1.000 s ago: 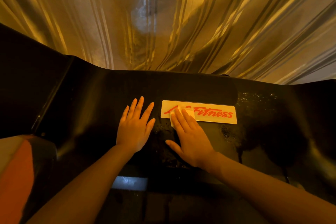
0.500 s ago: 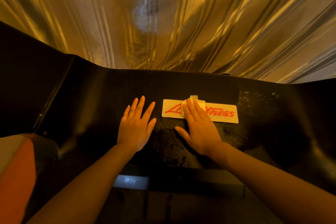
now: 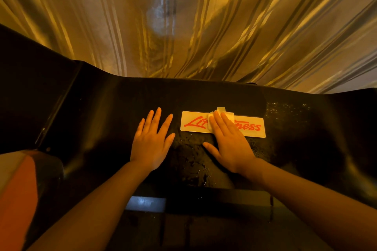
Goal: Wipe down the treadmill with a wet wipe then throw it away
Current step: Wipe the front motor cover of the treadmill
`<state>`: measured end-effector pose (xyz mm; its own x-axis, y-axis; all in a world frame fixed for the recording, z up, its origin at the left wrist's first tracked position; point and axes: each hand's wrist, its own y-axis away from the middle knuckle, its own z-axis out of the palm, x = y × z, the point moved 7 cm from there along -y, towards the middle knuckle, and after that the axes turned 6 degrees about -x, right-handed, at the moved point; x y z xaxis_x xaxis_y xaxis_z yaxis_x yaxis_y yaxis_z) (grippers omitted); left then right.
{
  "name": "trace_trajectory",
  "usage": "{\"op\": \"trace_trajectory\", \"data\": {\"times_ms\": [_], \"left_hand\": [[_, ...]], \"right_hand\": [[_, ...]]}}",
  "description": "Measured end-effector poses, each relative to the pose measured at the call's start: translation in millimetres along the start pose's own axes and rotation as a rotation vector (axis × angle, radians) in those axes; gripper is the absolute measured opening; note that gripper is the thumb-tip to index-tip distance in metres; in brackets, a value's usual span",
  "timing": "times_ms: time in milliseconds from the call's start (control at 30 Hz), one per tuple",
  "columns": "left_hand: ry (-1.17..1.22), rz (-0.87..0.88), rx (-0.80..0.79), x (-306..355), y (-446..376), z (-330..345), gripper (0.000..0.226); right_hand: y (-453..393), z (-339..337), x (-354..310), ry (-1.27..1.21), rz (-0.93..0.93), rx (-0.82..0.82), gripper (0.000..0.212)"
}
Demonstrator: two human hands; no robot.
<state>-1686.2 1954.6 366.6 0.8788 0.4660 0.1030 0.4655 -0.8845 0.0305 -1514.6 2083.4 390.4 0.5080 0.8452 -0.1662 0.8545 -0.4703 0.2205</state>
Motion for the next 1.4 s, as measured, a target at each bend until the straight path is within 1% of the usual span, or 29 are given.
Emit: {"op": "trace_trajectory", "data": {"times_ms": [100,300,400,533,833,1000,1200,1400], "left_hand": [[0.019,-0.013,-0.023,2,0,-1,0.063],[-0.001,0.024,-0.012,-1,1,-1,0.061],[-0.003,0.032,0.009,0,2,-1,0.06],[-0.012,0.042,0.012,0,3,-1,0.061],[-0.009,0.04,0.019,0,3,-2,0.059],[-0.017,0.04,0.015,0,3,-2,0.06],[-0.006,0.04,0.02,0,4,-2,0.059],[-0.024,0.034,0.015,-1,4,-2,0.06]], "right_hand": [[11,3,2,0.013,-0.027,-0.006,0.09],[24,7,0,0.023,-0.002,0.017,0.087],[9,1,14,-0.027,0.061,0.043,0.09],[-10,-7,31,-0.092,0.127,0.037,0.094],[25,10,15,-0.03,0.145,0.061,0.09],[22,10,22,-0.015,0.142,0.096,0.087],[12,-6,42,-0.034,0.165,0.102,0.093],[36,7,37,-0.037,0.194,0.109,0.09]]}}
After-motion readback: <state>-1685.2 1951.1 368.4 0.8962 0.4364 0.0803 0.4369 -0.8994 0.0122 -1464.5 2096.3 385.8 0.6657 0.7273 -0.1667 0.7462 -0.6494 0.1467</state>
